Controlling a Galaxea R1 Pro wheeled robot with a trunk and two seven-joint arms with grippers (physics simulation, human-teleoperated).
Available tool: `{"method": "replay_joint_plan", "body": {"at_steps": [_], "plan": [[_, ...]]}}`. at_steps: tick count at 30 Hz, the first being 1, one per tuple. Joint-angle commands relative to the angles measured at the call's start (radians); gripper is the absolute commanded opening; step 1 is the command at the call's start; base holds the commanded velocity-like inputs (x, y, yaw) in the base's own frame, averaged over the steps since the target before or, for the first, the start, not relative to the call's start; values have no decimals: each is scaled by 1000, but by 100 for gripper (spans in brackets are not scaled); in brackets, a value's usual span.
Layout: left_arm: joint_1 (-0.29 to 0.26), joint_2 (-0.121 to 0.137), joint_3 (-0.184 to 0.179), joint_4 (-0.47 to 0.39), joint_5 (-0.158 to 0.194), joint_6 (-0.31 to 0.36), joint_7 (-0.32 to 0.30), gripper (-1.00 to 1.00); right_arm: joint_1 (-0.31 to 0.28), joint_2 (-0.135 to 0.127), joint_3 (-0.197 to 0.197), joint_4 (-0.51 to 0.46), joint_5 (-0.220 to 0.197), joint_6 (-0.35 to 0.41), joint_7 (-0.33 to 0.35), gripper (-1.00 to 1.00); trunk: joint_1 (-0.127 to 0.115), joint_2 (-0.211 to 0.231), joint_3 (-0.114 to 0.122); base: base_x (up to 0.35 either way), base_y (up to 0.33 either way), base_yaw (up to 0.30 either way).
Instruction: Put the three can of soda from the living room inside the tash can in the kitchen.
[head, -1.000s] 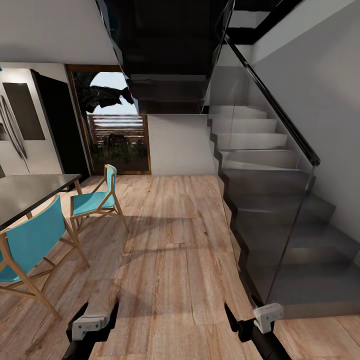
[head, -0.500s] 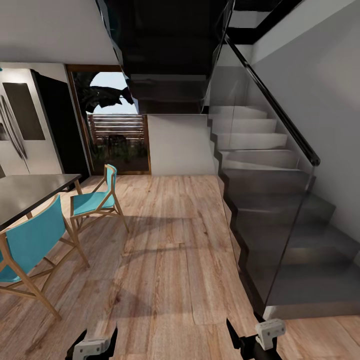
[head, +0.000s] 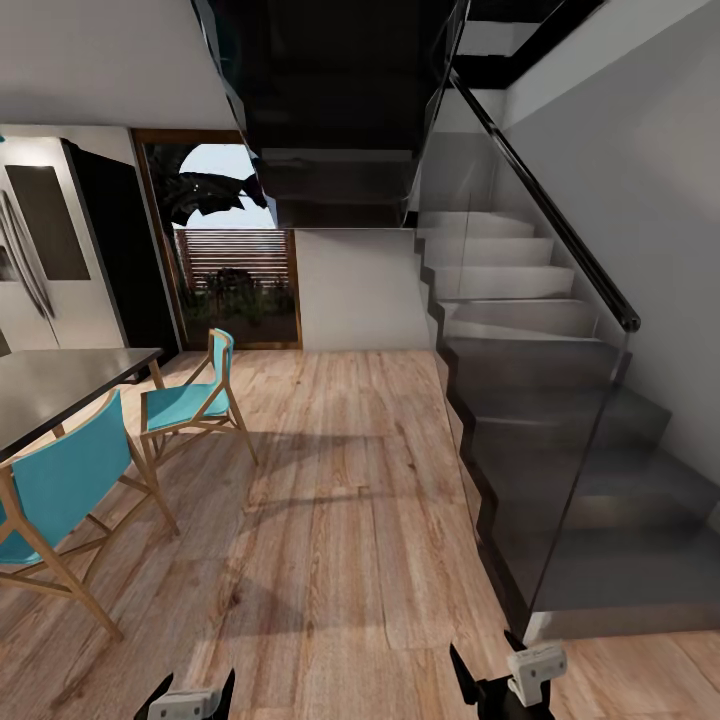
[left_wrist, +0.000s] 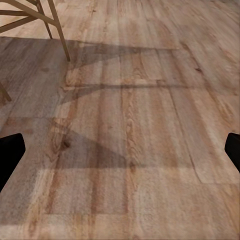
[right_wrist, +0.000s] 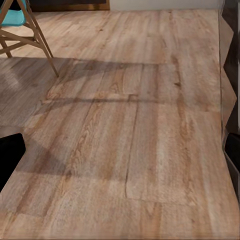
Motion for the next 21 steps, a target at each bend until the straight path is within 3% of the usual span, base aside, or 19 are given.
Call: {"method": "replay_joint_plan", "body": {"at_steps": [1, 9, 12, 13, 14, 21], "plan": [[0, 0, 0, 1, 0, 0, 0, 100, 0, 0, 0, 3, 0, 0, 0, 100, 0, 0, 0, 0, 0, 0], [0, 0, 0, 2, -1, 0, 0, 100, -2, 5, 6, 15, -2, 2, -6, 100, 0, 0, 3, 0, 0, 26], [0, 0, 0, 3, -1, 0, 0, 100, -2, 24, 7, 15, -2, 8, -19, 100, 0, 0, 6, 0, 0, 21], [-1, 0, 0, 11, 0, 0, 0, 100, -2, 46, 9, 16, -1, 12, -28, 100, 0, 0, 6, 0, 0, 7], [-1, 0, 0, 15, 0, 0, 0, 100, -2, 51, 9, 16, -1, 12, -31, 100, 0, 0, 6, 0, 0, 4], [-1, 0, 0, 20, 1, 0, 0, 100, -2, 60, 10, 18, 1, 11, -29, 100, 0, 0, 6, 0, 0, 2]]}}
